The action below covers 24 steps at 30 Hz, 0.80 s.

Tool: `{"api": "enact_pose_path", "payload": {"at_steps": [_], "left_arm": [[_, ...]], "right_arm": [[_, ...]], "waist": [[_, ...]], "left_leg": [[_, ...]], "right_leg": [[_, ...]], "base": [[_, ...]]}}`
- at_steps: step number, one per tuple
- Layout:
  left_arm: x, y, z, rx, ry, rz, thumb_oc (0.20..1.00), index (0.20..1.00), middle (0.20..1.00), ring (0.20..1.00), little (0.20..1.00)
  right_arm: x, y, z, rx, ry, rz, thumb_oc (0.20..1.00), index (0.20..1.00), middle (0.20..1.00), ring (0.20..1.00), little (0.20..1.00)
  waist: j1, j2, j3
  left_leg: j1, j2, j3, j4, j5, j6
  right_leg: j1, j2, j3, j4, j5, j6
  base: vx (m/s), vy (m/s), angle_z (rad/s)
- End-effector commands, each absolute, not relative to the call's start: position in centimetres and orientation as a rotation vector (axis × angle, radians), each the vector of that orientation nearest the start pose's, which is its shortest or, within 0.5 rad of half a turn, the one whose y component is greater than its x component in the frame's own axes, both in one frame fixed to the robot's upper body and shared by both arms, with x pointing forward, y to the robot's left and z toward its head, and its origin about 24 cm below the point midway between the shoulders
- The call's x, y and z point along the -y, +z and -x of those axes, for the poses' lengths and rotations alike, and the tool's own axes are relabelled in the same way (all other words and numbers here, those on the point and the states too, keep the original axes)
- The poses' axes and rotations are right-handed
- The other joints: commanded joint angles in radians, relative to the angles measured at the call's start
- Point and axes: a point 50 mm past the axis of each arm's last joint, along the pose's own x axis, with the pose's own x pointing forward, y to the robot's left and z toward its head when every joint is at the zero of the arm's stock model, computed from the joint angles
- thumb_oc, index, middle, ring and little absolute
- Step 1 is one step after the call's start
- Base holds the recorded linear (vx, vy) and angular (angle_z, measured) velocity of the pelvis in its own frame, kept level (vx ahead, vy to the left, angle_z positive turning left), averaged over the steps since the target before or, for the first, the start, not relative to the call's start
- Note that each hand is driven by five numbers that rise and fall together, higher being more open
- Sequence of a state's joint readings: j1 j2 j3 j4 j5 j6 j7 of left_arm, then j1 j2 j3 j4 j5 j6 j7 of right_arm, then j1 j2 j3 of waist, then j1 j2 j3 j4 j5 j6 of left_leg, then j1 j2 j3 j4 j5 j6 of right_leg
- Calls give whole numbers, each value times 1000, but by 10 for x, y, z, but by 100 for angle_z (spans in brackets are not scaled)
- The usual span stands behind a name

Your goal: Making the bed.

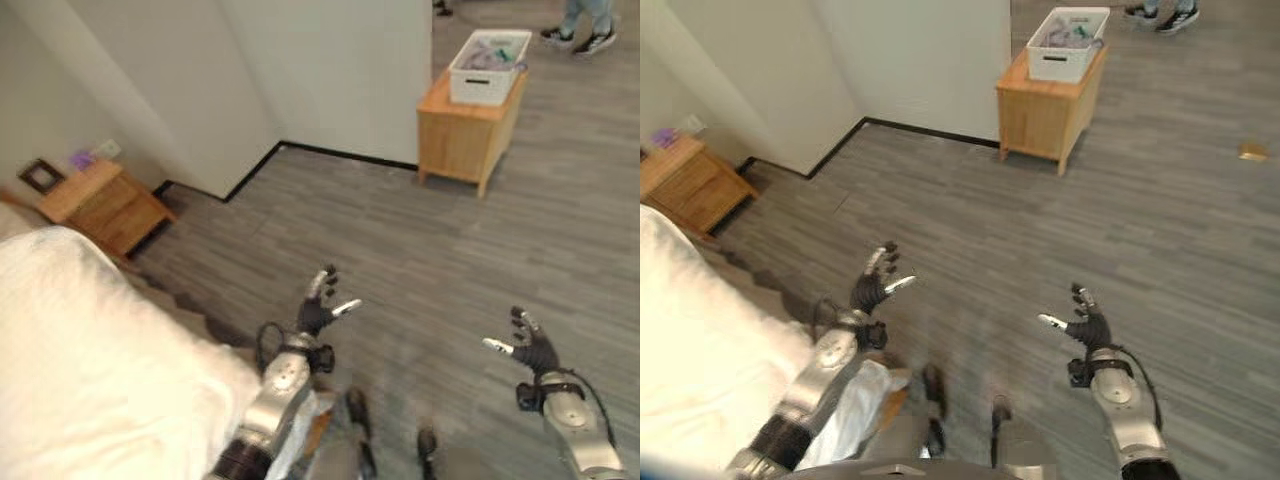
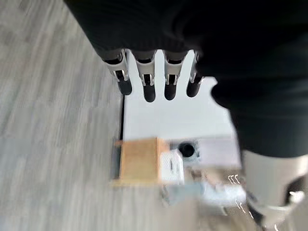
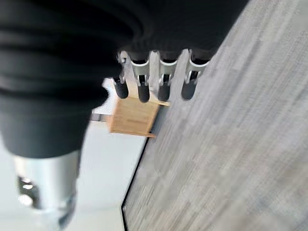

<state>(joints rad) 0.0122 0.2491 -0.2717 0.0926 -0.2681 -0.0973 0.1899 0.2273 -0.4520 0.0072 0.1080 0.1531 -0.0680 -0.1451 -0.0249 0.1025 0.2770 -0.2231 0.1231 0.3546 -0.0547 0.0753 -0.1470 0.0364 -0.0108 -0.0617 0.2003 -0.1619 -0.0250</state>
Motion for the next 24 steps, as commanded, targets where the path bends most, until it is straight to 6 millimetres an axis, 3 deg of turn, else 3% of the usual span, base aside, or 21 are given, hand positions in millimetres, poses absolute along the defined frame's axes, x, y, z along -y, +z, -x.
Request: {"api": "enact_pose_path", "payload": {"at_steps": [1, 3, 4, 5, 6, 7, 8, 10, 12, 13, 14, 15, 17, 19, 21, 23, 24], "left_arm": [[-156, 46, -247, 50, -40, 5, 1000, 1000, 1000, 1000, 1000], [-157, 42, -244, 31, -58, -32, 1000, 1000, 1000, 1000, 1000], [-154, 41, -244, 18, -77, -59, 1000, 1000, 1000, 1000, 1000], [-153, 40, -245, 14, -83, -80, 1000, 1000, 1000, 1000, 1000], [-154, 40, -247, 15, -80, -97, 1000, 1000, 1000, 1000, 1000], [-154, 41, -247, 16, -79, -97, 1000, 1000, 1000, 1000, 1000], [-156, 42, -248, 23, -79, -117, 1000, 1000, 1000, 1000, 1000], [-157, 44, -250, 32, -77, -108, 1000, 1000, 1000, 1000, 1000], [-159, 43, -248, 27, -71, -101, 1000, 1000, 1000, 1000, 1000], [-162, 41, -246, 20, -65, -105, 1000, 1000, 1000, 1000, 1000], [-168, 40, -246, 14, -45, -107, 1000, 1000, 1000, 1000, 1000], [-173, 40, -247, 13, -26, -114, 1000, 1000, 1000, 1000, 1000], [-177, 39, -247, 11, -2, -125, 1000, 1000, 1000, 1000, 1000], [-178, 38, -246, 13, 8, -117, 1000, 1000, 1000, 1000, 1000], [-177, 29, -239, -24, 27, -81, 1000, 1000, 1000, 1000, 1000], [-176, 19, -233, -68, 67, -14, 1000, 1000, 1000, 1000, 1000], [-176, 14, -229, -95, 89, 29, 1000, 1000, 1000, 1000, 1000]], "right_arm": [[250, 44, -223, -25, -125, 373, 1000, 1000, 1000, 1000, 1000], [246, 39, -219, -45, -105, 387, 1000, 1000, 1000, 1000, 1000], [243, 39, -218, -44, -91, 412, 1000, 1000, 1000, 1000, 1000], [240, 40, -220, -36, -80, 418, 1000, 1000, 1000, 1000, 1000], [238, 40, -221, -28, -82, 420, 1000, 1000, 1000, 1000, 1000], [238, 40, -221, -27, -82, 421, 1000, 1000, 1000, 1000, 1000], [234, 44, -224, -6, -68, 421, 1000, 1000, 1000, 1000, 1000], [231, 47, -226, 12, -58, 416, 1000, 1000, 1000, 1000, 1000], [228, 48, -228, 20, -43, 406, 1000, 1000, 1000, 1000, 1000], [228, 49, -229, 23, -43, 408, 1000, 1000, 1000, 1000, 1000], [230, 50, -231, 20, -50, 413, 1000, 1000, 1000, 1000, 1000], [233, 50, -232, 17, -66, 420, 1000, 1000, 1000, 1000, 1000], [237, 49, -232, 11, -84, 430, 1000, 1000, 1000, 1000, 1000], [242, 44, -226, -18, -95, 432, 1000, 1000, 1000, 1000, 1000], [252, 33, -218, -89, -103, 461, 1000, 1000, 1000, 1000, 1000], [259, 30, -215, -117, -114, 475, 1000, 1000, 1000, 1000, 1000], [261, 29, -217, -123, -126, 473, 1000, 1000, 1000, 1000, 1000]], "waist": [[22, -7, -67], [33, -31, -85], [29, -56, -80], [29, -47, -67], [18, -47, -56], [21, -41, -57], [7, -22, -39], [-14, -12, -24], [-52, -16, -13], [-67, -28, -12], [-91, -45, -16], [-103, -45, -15], [-117, -36, -15], [-126, -36, -23], [-134, -43, -42], [-125, -47, -30], [-112, -59, -19]], "left_leg": [[52, 1, -3, -33, 138, 31], [80, -31, -5, -33, 127, 61], [138, -77, -11, -32, 86, 92], [161, -78, -21, -33, 77, 104], [197, -92, -44, -33, 48, 116], [193, -85, -41, -33, 51, 115], [248, -89, -71, -33, 3, 132], [295, -93, -118, -33, -40, 126], [346, -106, -170, -33, -86, 115], [383, -121, -193, -33, -117, 111], [431, -135, -234, -33, -157, 99], [460, -132, -259, -33, -179, 92], [495, -123, -286, -33, -213, 86], [557, -123, -348, -33, -238, 89], [569, -129, -404, 113, -209, 68], [483, -135, -387, 415, -80, 20], [400, -116, -351, 603, 3, -5]], "right_leg": [[310, -138, 73, -245, -20, 188], [284, -173, 70, -122, 40, 224], [232, -213, 69, 66, 188, 287], [166, -206, 96, 209, 302, 287], [121, -210, 106, 296, 343, 287], [115, -203, 110, 294, 349, 287], [4, -219, 99, 395, 310, 268], [-90, -216, 50, 343, 208, 216], [-147, -162, 14, 197, 146, 193], [-178, -132, 9, 80, 151, 197], [-237, -108, -12, -148, 210, 202], [-268, -99, -19, -227, 249, 214], [-292, -84, -16, -272, 272, 228], [-293, -71, 47, -272, 281, 229], [-243, -85, 99, -251, 319, 211], [-173, -116, 89, -224, 317, 182], [-124, -132, 72, -227, 296, 151]], "base": [[625, 111, -49], [604, 56, -53], [592, 59, -22], [602, 83, -16], [278, 62, 9], [460, 98, 48], [453, 38, 97], [604, -85, 97], [571, -237, 96], [823, -348, 140], [847, -334, 151], [648, -226, 172], [478, -153, 137], [582, -270, 100], [559, -305, 122], [445, -299, 162], [378, -406, 112]]}}
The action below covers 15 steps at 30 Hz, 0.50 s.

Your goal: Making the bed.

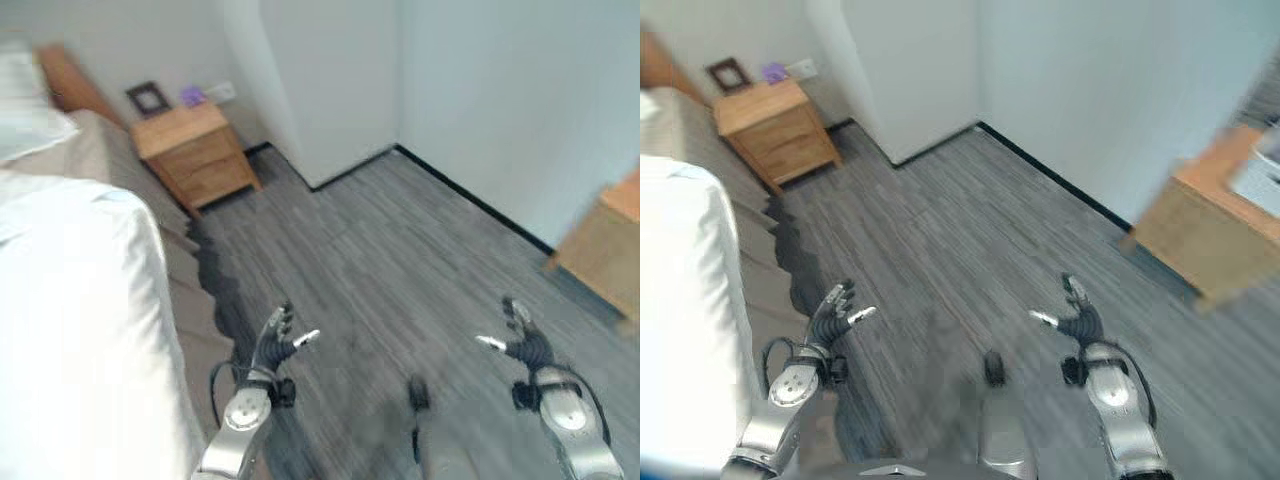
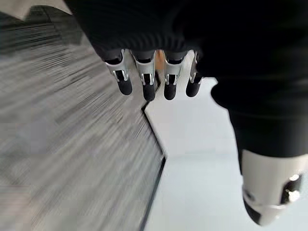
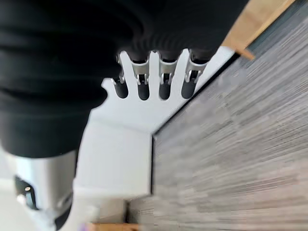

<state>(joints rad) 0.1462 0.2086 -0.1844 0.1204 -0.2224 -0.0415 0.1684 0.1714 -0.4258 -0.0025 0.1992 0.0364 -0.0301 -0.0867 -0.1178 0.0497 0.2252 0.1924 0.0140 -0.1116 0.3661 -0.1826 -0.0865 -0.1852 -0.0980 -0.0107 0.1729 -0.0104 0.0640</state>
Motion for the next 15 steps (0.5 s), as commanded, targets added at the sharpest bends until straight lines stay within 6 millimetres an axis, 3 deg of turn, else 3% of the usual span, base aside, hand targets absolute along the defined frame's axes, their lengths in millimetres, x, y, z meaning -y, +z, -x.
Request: {"api": "enact_pose_path", "payload": {"at_steps": [1, 2, 3, 4, 5, 6, 9, 10, 11, 12, 13, 14, 15], "left_arm": [[-179, 11, -225, -109, 104, 48, 1000, 1000, 1000, 1000, 1000], [-186, 8, -218, -124, 125, 56, 1000, 1000, 1000, 1000, 1000], [-187, 8, -218, -124, 126, 54, 1000, 1000, 1000, 1000, 1000], [-189, 9, -217, -123, 134, 58, 1000, 1000, 1000, 1000, 1000], [-189, 9, -218, -122, 134, 58, 1000, 1000, 1000, 1000, 1000], [-190, 3, -213, -149, 139, 58, 1000, 1000, 1000, 1000, 1000], [-191, -6, -201, -198, 147, 60, 1000, 1000, 1000, 1000, 1000], [-190, -10, -197, -222, 144, 66, 1000, 1000, 1000, 1000, 1000], [-189, -13, -194, -239, 142, 63, 1000, 1000, 1000, 1000, 1000], [-189, -14, -193, -245, 148, 63, 1000, 1000, 1000, 1000, 1000], [-189, -14, -193, -247, 148, 62, 1000, 1000, 1000, 1000, 1000], [-191, -17, -189, -265, 149, 56, 1000, 1000, 1000, 1000, 1000], [-193, -21, -184, -288, 164, 59, 1000, 1000, 1000, 1000, 1000]], "right_arm": [[264, 32, -218, -117, -140, 475, 1000, 1000, 1000, 1000, 1000], [268, 35, -220, -114, -160, 485, 1000, 1000, 1000, 1000, 1000], [267, 35, -220, -114, -159, 483, 1000, 1000, 1000, 1000, 1000], [268, 36, -222, -117, -161, 499, 1000, 1000, 1000, 1000, 1000], [268, 36, -223, -117, -161, 499, 1000, 1000, 1000, 1000, 1000], [268, 38, -225, -112, -160, 517, 1000, 1000, 1000, 1000, 1000], [269, 34, -221, -136, -141, 547, 1000, 1000, 1000, 1000, 1000], [271, 32, -218, -152, -133, 572, 1000, 1000, 1000, 1000, 1000], [272, 29, -215, -168, -136, 595, 1000, 1000, 1000, 1000, 1000], [274, 29, -214, -176, -140, 616, 1000, 1000, 1000, 1000, 1000], [274, 28, -213, -185, -137, 631, 1000, 1000, 1000, 1000, 1000], [273, 26, -212, -195, -116, 651, 1000, 1000, 1000, 1000, 1000], [269, 24, -211, -202, -90, 675, 1000, 1000, 1000, 1000, 1000]], "waist": [[5, -31, 47], [42, -71, 59], [44, -70, 58], [65, -66, 59], [65, -70, 58], [95, -57, 51], [128, -21, 19], [140, -3, 6], [149, 3, 2], [154, -4, 0], [156, -8, -7], [158, -3, -22], [170, 3, -33]], "left_leg": [[-90, 2, 166, 345, 288, -70], [-194, 55, 305, 461, 257, -68], [-203, 60, 308, 472, 253, -66], [-244, 94, 355, 450, 241, -66], [-245, 91, 358, 447, 244, -64], [-315, 134, 444, 317, 232, -57], [-326, 132, 514, -88, 253, -26], [-319, 144, 541, -229, 306, -36], [-336, 188, 603, -335, 343, -45], [-351, 232, 652, -397, 347, -44], [-350, 250, 666, -429, 342, -52], [-332, 237, 667, -437, 342, -43], [-328, 227, 663, -428, 380, -26]], "right_leg": [[139, -60, 5, -201, 131, 35], [225, -83, -21, -220, 86, 8], [220, -79, -18, -220, 89, 8], [268, -79, -34, -228, 56, 1], [265, -83, -32, -228, 58, 1], [338, -82, -62, -233, 1, 0], [404, -84, -95, -219, -81, 39], [442, -81, -116, -217, -105, 56], [486, -93, -150, -211, -135, 74], [528, -120, -191, -207, -150, 91], [552, -140, -215, -197, -156, 105], [575, -142, -233, -182, -162, 126], [599, -147, -231, -147, -160, 141]], "base": [[556, -543, 62], [416, -406, 11], [467, -288, 9], [160, -45, -4], [548, -98, 1], [549, -16, -13], [671, 95, 8], [696, 131, 27], [733, 130, 1], [652, 71, -16], [664, 50, -15], [717, 53, -5], [765, 68, 22]]}}
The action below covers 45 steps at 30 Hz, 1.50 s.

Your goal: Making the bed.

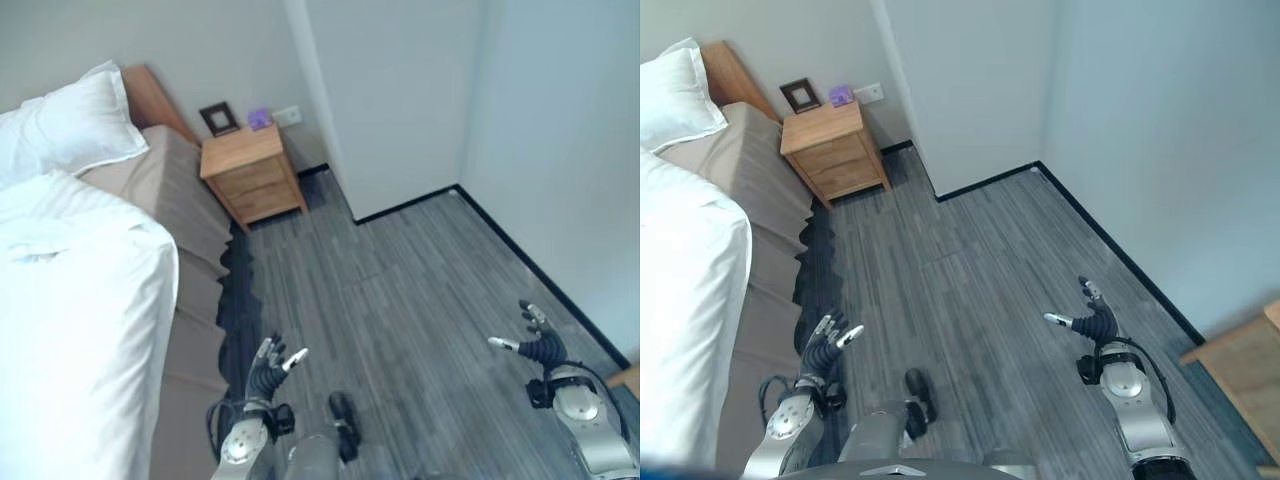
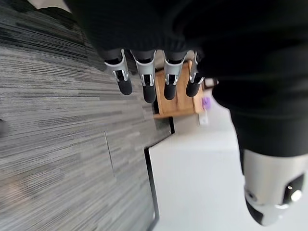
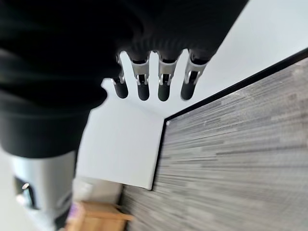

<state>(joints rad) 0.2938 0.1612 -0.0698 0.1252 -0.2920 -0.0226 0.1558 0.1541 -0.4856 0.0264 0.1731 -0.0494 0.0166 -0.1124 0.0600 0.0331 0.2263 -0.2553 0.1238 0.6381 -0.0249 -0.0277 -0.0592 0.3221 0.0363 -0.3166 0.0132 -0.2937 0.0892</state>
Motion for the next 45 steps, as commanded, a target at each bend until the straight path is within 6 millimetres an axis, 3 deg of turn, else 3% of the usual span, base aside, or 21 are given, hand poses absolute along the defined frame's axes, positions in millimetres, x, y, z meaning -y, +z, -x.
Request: {"api": "enact_pose_path", "payload": {"at_steps": [1, 3, 4, 6, 8, 11, 12, 13, 14, 19, 25, 26, 27, 28, 29, 30, 37, 38, 39, 42, 45], "left_arm": [[-191, -23, -181, -302, 149, 56, 1000, 1000, 1000, 1000, 1000], [-187, -30, -181, -343, 130, 32, 1000, 1000, 1000, 1000, 1000], [-189, -30, -185, -354, 116, -4, 1000, 1000, 1000, 1000, 1000], [-192, -28, -187, -345, 109, -28, 1000, 1000, 1000, 1000, 1000], [-196, -23, -193, -317, 104, -56, 1000, 1000, 1000, 1000, 1000], [-205, -18, -197, -294, 122, -71, 1000, 1000, 1000, 1000, 1000], [-205, -18, -197, -293, 124, -71, 1000, 1000, 1000, 1000, 1000], [-208, -19, -195, -299, 145, -70, 1000, 1000, 1000, 1000, 1000], [-209, -19, -195, -298, 146, -70, 1000, 1000, 1000, 1000, 1000], [-220, -20, -195, -307, 178, -88, 1000, 1000, 1000, 1000, 1000], [-224, -31, -187, -360, 232, -55, 1000, 1000, 1000, 1000, 1000], [-222, -37, -181, -391, 224, -54, 1000, 1000, 1000, 1000, 1000], [-223, -37, -180, -391, 225, -55, 1000, 1000, 1000, 1000, 1000], [-227, -41, -173, -423, 221, -55, 1000, 1000, 1000, 1000, 1000], [-227, -41, -173, -424, 221, -56, 1000, 1000, 1000, 1000, 1000], [-233, -46, -162, -469, 199, -80, 1000, 1000, 1000, 1000, 1000], [-234, -46, -160, -482, 168, -94, 1000, 1000, 1000, 1000, 1000], [-278, -73, -132, -691, 220, -227, 1000, 1000, 1000, 1000, 1000], [-277, -67, -143, -655, 204, -252, 1000, 1000, 1000, 1000, 1000], [-279, -47, -165, -529, 208, -299, 1000, 1000, 1000, 1000, 1000], [-284, -40, -174, -493, 231, -333, 1000, 1000, 1000, 1000, 1000]], "right_arm": [[265, 22, -210, -209, -76, 681, 1000, 1000, 1000, 1000, 1000], [253, 12, -208, -228, -47, 667, 1000, 1000, 1000, 1000, 1000], [241, 8, -210, -229, -16, 642, 1000, 1000, 1000, 1000, 1000], [235, 9, -214, -214, 2, 635, 1000, 1000, 1000, 1000, 1000], [225, 8, -219, -199, 28, 605, 1000, 1000, 1000, 1000, 1000], [214, 7, -227, -196, 70, 595, 1000, 1000, 1000, 1000, 1000], [214, 7, -227, -194, 71, 595, 1000, 1000, 1000, 1000, 1000], [212, 4, -229, -208, 78, 599, 1000, 1000, 1000, 1000, 1000], [212, 5, -229, -207, 79, 599, 1000, 1000, 1000, 1000, 1000], [216, -12, -218, -293, 79, 548, 1000, 1000, 1000, 1000, 1000], [224, -19, -213, -331, 75, 569, 1000, 1000, 1000, 1000, 1000], [231, -23, -205, -352, 38, 516, 1000, 1000, 1000, 1000, 1000], [230, -23, -205, -352, 39, 516, 1000, 1000, 1000, 1000, 1000], [232, -22, -202, -357, 27, 474, 1000, 1000, 1000, 1000, 1000], [232, -22, -202, -358, 28, 473, 1000, 1000, 1000, 1000, 1000], [233, -25, -195, -380, 37, 469, 1000, 1000, 1000, 1000, 1000], [224, -29, -194, -389, 78, 442, 1000, 1000, 1000, 1000, 1000], [231, -118, -115, -852, -196, 40, 1000, 1000, 1000, 1000, 1000], [231, -123, -112, -879, -243, 0, 1000, 1000, 1000, 1000, 1000], [227, -111, -136, -786, -187, 54, 1000, 1000, 1000, 1000, 1000], [228, -93, -161, -678, -172, 104, 1000, 1000, 1000, 1000, 1000]], "waist": [[8, 13, -50], [35, -33, -60], [22, -46, -46], [15, -42, -38], [-8, -33, -22], [-59, -59, 5], [-63, -55, 5], [-85, -70, 8], [-88, -69, 7], [-132, -75, 26], [-159, -74, 8], [-195, -74, 12], [-196, -75, 10], [-209, -83, 12], [-209, -81, 12], [-227, -43, 13], [-233, -30, -8], [-206, -100, 37], [-226, -75, 26], [-236, -66, 33], [-242, -59, 34]], "left_leg": [[127, 101, -103, -38, 245, -43], [147, 19, -122, -20, 221, 8], [215, -37, -153, -12, 158, 53], [255, -46, -172, -21, 130, 66], [315, -51, -219, -38, 90, 70], [378, -55, -319, -44, 45, 40], [377, -50, -322, -44, 48, 38], [416, -67, -387, -46, 14, 32], [413, -65, -387, -46, 18, 31], [455, -85, -607, -29, -33, 32], [433, -103, -659, 139, -98, 7], [385, -14, -391, 240, -65, -9], [380, -13, -391, 239, -58, -11], [354, 41, -218, 345, -35, -13], [346, 48, -220, 360, -41, -15], [408, 68, -118, 224, -31, -25], [477, 29, -178, 19, 3, -29], [463, 108, -244, 177, -106, -55], [483, 87, -253, 22, -85, -63], [514, 25, -289, -62, -85, -30], [512, 24, -304, -62, -95, -22]], "right_leg": [[101, -295, 80, 50, 130, 130], [68, -367, 105, 261, 291, 171], [-32, -387, 170, 480, 476, 158], [-102, -386, 208, 547, 515, 147], [-222, -374, 234, 568, 441, 117], [-329, -289, 270, 299, 288, 95], [-323, -284, 265, 285, 296, 92], [-336, -216, 369, 96, 284, 92], [-334, -214, 367, 86, 293, 91], [-423, -85, 688, -24, 337, 95], [-342, -151, 598, -40, 353, 68], [-266, -208, 467, -67, 340, 51], [-272, -207, 468, -67, 345, 49], [-244, -234, 388, -67, 325, 27], [-244, -231, 387, -67, 325, 26], [-226, -232, 302, -45, 301, 19], [-216, -260, 224, -28, 302, 57], [-271, -213, 124, 40, 257, 31], [-308, -230, 102, 80, 280, 62], [-395, -265, 199, 250, 380, 132], [-438, -248, 234, 297, 401, 135]], "base": [[743, 91, 81], [733, 73, 77], [548, 54, 20], [351, -10, 66], [538, -203, 117], [461, -296, 175], [543, -435, 150], [285, -228, 121], [383, -315, 157], [258, -248, 170], [107, -265, 105], [-92, -177, 81], [-189, -249, 141], [-114, -87, 215], [-154, 6, 192], [-51, 107, 113], [-8, 70, 58], [-161, 199, 6], [-169, 321, 19], [-37, 313, 76], [33, 116, 0]]}}
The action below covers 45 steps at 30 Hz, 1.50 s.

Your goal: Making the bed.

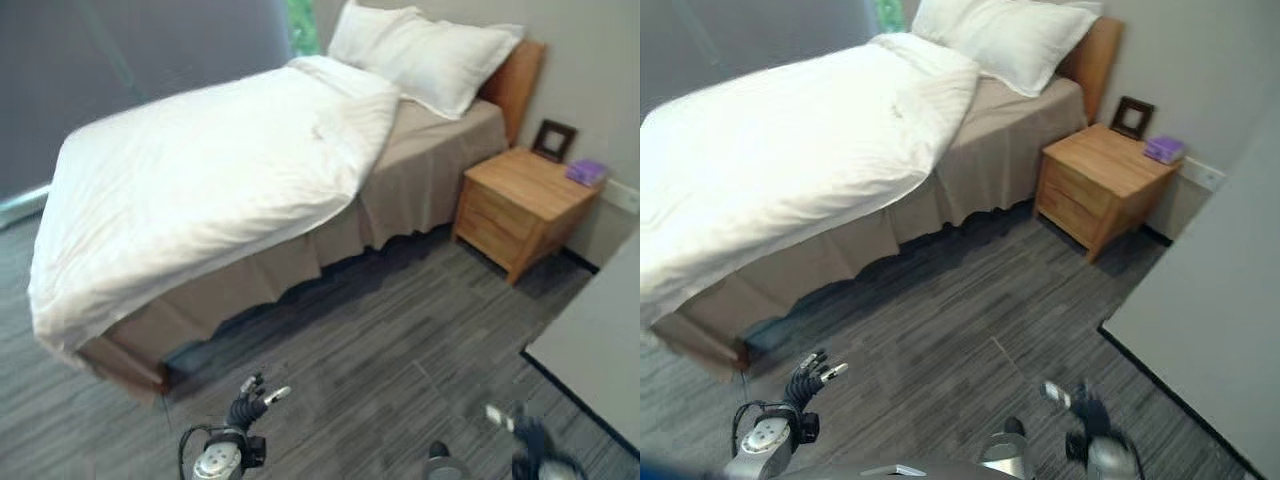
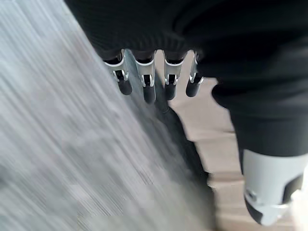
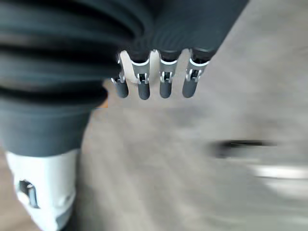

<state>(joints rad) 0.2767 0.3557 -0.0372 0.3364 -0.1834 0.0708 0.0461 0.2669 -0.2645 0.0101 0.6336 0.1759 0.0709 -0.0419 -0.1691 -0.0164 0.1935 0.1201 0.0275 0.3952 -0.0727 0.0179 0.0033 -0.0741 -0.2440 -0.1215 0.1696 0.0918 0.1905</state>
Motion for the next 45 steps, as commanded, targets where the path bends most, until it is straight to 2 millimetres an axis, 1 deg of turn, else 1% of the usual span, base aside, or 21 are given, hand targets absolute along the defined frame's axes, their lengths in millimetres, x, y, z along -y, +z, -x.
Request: {"api": "enact_pose_path", "payload": {"at_steps": [1, 4, 7, 11, 12, 16, 19, 20, 21, 22, 25, 27, 30, 31, 32, 33, 34, 37, 39, 41, 45], "left_arm": [[-283, -40, -174, -493, 231, -333, 1000, 1000, 1000, 1000, 1000], [-290, -23, -187, -410, 267, -353, 1000, 1000, 1000, 1000, 1000], [-294, -6, -203, -329, 296, -357, 1000, 1000, 1000, 1000, 1000], [-293, 7, -213, -235, 351, -320, 1000, 1000, 1000, 1000, 1000], [-286, 4, -210, -228, 352, -285, 1000, 1000, 1000, 1000, 1000], [-283, -5, -202, -257, 371, -205, 1000, 1000, 1000, 1000, 1000], [-265, 0, -205, -210, 345, -175, 1000, 1000, 1000, 1000, 1000], [-262, -6, -202, -226, 360, -132, 1000, 1000, 1000, 1000, 1000], [-263, -10, -197, -250, 366, -151, 1000, 1000, 1000, 1000, 1000], [-263, -10, -197, -251, 366, -150, 1000, 1000, 1000, 1000, 1000], [-267, -16, -191, -286, 388, -167, 1000, 1000, 1000, 1000, 1000], [-268, -18, -188, -298, 392, -177, 1000, 1000, 1000, 1000, 1000], [-266, -24, -180, -328, 385, -166, 1000, 1000, 1000, 1000, 1000], [-266, -26, -179, -348, 375, -193, 1000, 1000, 1000, 1000, 1000], [-268, -27, -182, -355, 364, -216, 1000, 1000, 1000, 1000, 1000], [-268, -27, -183, -354, 365, -216, 1000, 1000, 1000, 1000, 1000], [-270, -24, -184, -346, 366, -224, 1000, 1000, 1000, 1000, 1000], [-273, -11, -198, -292, 339, -274, 1000, 1000, 1000, 1000, 1000], [-273, -3, -206, -248, 330, -279, 1000, 1000, 1000, 1000, 1000], [-270, 4, -217, -209, 321, -285, 1000, 1000, 1000, 1000, 1000], [-274, 19, -230, -132, 362, -263, 1000, 1000, 1000, 1000, 1000]], "right_arm": [[228, -93, -162, -677, -173, 105, 1000, 1000, 1000, 1000, 1000], [240, -49, -202, -450, -175, 224, 1000, 1000, 1000, 1000, 1000], [246, -31, -212, -370, -205, 252, 1000, 1000, 1000, 1000, 1000], [255, -19, -213, -313, -236, 277, 1000, 1000, 1000, 1000, 1000], [260, -10, -215, -286, -225, 328, 1000, 1000, 1000, 1000, 1000], [263, 1, -221, -249, -201, 412, 1000, 1000, 1000, 1000, 1000], [265, 11, -222, -221, -182, 513, 1000, 1000, 1000, 1000, 1000], [267, 16, -228, -214, -174, 582, 1000, 1000, 1000, 1000, 1000], [264, 14, -230, -221, -137, 617, 1000, 1000, 1000, 1000, 1000], [264, 14, -230, -222, -136, 619, 1000, 1000, 1000, 1000, 1000], [263, 11, -229, -238, -119, 635, 1000, 1000, 1000, 1000, 1000], [266, 14, -231, -229, -122, 661, 1000, 1000, 1000, 1000, 1000], [263, 17, -232, -219, -94, 693, 1000, 1000, 1000, 1000, 1000], [255, 12, -231, -217, -77, 687, 1000, 1000, 1000, 1000, 1000], [248, 10, -234, -212, -57, 694, 1000, 1000, 1000, 1000, 1000], [248, 11, -235, -210, -56, 693, 1000, 1000, 1000, 1000, 1000], [244, 12, -238, -196, -38, 712, 1000, 1000, 1000, 1000, 1000], [230, 27, -253, -102, 11, 787, 1000, 1000, 1000, 1000, 1000], [223, 43, -269, -15, 21, 869, 1000, 1000, 1000, 1000, 1000], [215, 58, -287, 55, 40, 932, 1000, 1000, 1000, 1000, 1000], [206, 79, -305, 138, 34, 991, 1000, 1000, 1000, 1000, 1000]], "waist": [[-13, -8, 67], [-30, -7, 58], [-52, -5, 57], [-78, -1, 33], [-80, 27, 39], [-56, 23, 51], [-11, -30, 76], [31, -31, 90], [66, 2, 89], [71, -4, 88], [95, 42, 85], [112, 44, 83], [124, 58, 58], [133, 48, 23], [141, 27, 19], [145, 29, 19], [148, 21, 29], [127, 28, 54], [104, 30, 60], [77, 12, 63], [59, -1, 63]], "left_leg": [[137, 121, -61, -15, -142, -85], [169, 92, -103, -15, -171, -85], [211, 96, -140, -15, -204, -106], [282, 107, -185, -6, -221, -137], [248, 157, -198, 174, -134, -169], [114, 205, -204, 556, 85, -207], [-20, 167, -161, 727, 34, -167], [-141, 117, -130, 689, -38, -143], [-208, 115, -58, 421, -39, -107], [-190, 102, -47, 395, -33, -106], [-232, 152, 67, 80, 98, -126], [-270, 197, 124, -6, 109, -123], [-262, 175, 66, -14, 118, -120], [-227, 137, 45, -2, 180, -99], [-176, 89, 62, 6, 143, -61], [-177, 93, 67, 5, 146, -60], [-147, 83, 74, 7, 133, -45], [-56, 84, 78, -4, 66, -27], [-18, 95, 82, -2, 36, -41], [27, 105, 56, -5, 5, -72], [80, 128, -7, -13, -36, -112]], "right_leg": [[-44, 33, 40, 145, 12, 34], [-125, 109, 12, -23, -36, -8], [-175, 110, -94, -188, 11, -4], [-160, 101, -74, -210, 35, -23], [-109, 114, -63, -174, 12, -60], [4, 126, -62, -167, -53, -141], [115, 108, -16, -224, -83, -164], [188, 111, 23, -242, -118, -157], [256, 115, 44, -254, -158, -133], [257, 105, 50, -252, -163, -129], [340, 108, 24, -253, -218, -101], [397, 81, 6, -242, -239, -84], [439, 69, 33, -219, -265, -65], [464, 42, 90, -115, -254, -47], [396, -13, 96, 63, -107, 0], [389, -10, 102, 63, -103, 1], [332, -29, 115, 179, 5, 24], [175, -76, 77, 329, 37, 4], [112, -114, 5, 256, -29, -17], [55, -56, -50, 43, -121, -24], [-29, -3, -15, -255, -58, 4]], "base": [[82, 91, -3], [382, 28, -1], [419, -109, 35], [503, -291, 104], [517, -315, 175], [370, -298, 26], [567, -264, -97], [1088, -65, -165], [931, 9, -130], [668, 128, -71], [509, 110, -67], [603, 116, -5], [584, 86, -12], [1095, 140, -104], [889, 122, -110], [397, 64, -98], [252, 38, -41], [368, -14, 9], [363, -135, 61], [392, -265, 41], [355, -302, 80]]}}
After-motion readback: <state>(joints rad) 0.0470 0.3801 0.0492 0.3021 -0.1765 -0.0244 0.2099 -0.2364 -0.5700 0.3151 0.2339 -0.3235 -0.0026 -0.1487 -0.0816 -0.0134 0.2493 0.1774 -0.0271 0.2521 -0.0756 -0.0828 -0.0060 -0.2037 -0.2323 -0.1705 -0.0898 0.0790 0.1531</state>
